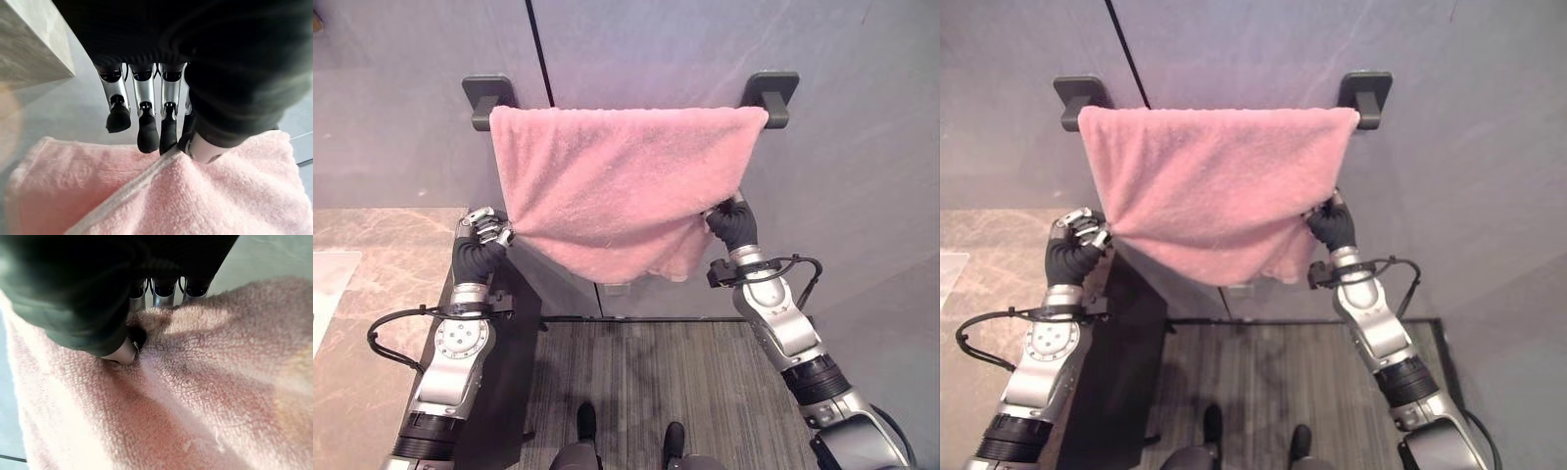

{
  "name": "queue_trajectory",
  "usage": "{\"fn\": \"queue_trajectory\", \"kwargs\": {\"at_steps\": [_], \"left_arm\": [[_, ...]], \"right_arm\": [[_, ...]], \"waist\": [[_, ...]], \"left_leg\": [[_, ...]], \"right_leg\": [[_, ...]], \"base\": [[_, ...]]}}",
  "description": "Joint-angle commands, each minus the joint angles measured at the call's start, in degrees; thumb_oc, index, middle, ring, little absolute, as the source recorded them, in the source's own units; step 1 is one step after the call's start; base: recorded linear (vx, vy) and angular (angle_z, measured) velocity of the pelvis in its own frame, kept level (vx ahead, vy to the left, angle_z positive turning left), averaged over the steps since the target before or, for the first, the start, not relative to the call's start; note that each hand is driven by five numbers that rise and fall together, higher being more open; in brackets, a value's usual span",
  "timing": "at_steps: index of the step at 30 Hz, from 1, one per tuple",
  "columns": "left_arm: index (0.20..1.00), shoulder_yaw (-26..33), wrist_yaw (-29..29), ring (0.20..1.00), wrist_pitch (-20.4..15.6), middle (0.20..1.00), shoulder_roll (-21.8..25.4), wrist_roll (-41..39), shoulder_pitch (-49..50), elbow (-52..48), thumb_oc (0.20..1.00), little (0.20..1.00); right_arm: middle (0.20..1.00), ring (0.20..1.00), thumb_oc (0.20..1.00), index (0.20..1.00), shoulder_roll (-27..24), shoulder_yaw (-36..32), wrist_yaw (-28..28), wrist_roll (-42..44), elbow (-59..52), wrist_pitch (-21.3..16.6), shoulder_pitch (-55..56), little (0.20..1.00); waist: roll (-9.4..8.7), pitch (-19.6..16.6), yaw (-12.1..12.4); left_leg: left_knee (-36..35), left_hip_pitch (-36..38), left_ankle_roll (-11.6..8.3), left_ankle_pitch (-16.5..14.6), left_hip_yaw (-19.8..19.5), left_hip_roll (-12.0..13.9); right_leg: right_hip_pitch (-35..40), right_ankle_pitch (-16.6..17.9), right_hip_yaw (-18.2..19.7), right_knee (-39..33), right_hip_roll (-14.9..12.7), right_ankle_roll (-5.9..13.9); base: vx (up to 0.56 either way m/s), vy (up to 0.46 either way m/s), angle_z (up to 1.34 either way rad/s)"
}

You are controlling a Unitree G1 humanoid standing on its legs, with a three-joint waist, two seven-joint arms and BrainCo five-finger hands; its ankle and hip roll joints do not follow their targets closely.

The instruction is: Put brush and paste in cup on sink, flatten towel.

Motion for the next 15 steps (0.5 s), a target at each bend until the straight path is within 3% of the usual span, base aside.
{"fn": "queue_trajectory", "kwargs": {"at_steps": [1,2,3,15], "left_arm": [[0.203,0.0,0.0,0.203,-1.8,0.203,0.9,2.0,-1.5,3.4,0.203,0.203],[0.777,-0.2,0.1,0.777,-1.6,0.777,1.0,2.4,-1.4,3.7,0.777,0.777],[1.0,-0.2,0.1,1.0,-1.6,1.0,1.0,2.4,-1.4,3.7,1.0,1.0],[1.0,-0.2,0.4,1.0,-0.4,1.0,-0.1,3.1,0.7,7.3,1.0,1.0]], "right_arm": [[0.344,0.344,0.344,0.344,1.3,0.0,0.7,0.3,-0.2,-2.4,-1.4,0.344],[1.0,1.0,1.0,1.0,1.4,0.1,0.7,0.3,0.2,-2.3,-1.4,1.0],[1.0,1.0,1.0,1.0,1.4,0.1,0.7,0.3,0.2,-2.3,-1.4,1.0],[1.0,1.0,1.0,1.0,1.0,-1.0,-0.1,-2.2,1.7,-1.1,1.3,1.0]], "waist": [[-1.83,-2.1,-0.2],[-1.79,-2.2,-0.2],[-1.79,-2.2,-0.2],[-1.61,-3.1,-0.3]], "left_leg": [[0.0,-0.3,-3.53,0.2,-0.1,2.1],[0.0,-0.3,-3.47,0.1,-0.1,2.1],[0.0,-0.2,-3.47,0.1,-0.1,2.1],[0.0,1.6,-2.84,-0.8,0.6,1.8]], "right_leg": [[1.3,0.7,0.5,-0.1,-3.8,3.95],[1.3,0.7,0.6,-0.1,-3.9,3.94],[1.3,0.7,0.6,-0.1,-3.9,3.94],[2.7,0.5,1.0,0.0,-4.1,3.97]], "base": [[0.0,0.0,0.0],[0.0,0.0,0.0],[0.0,0.0,0.0],[0.0,0.0,0.0]]}}
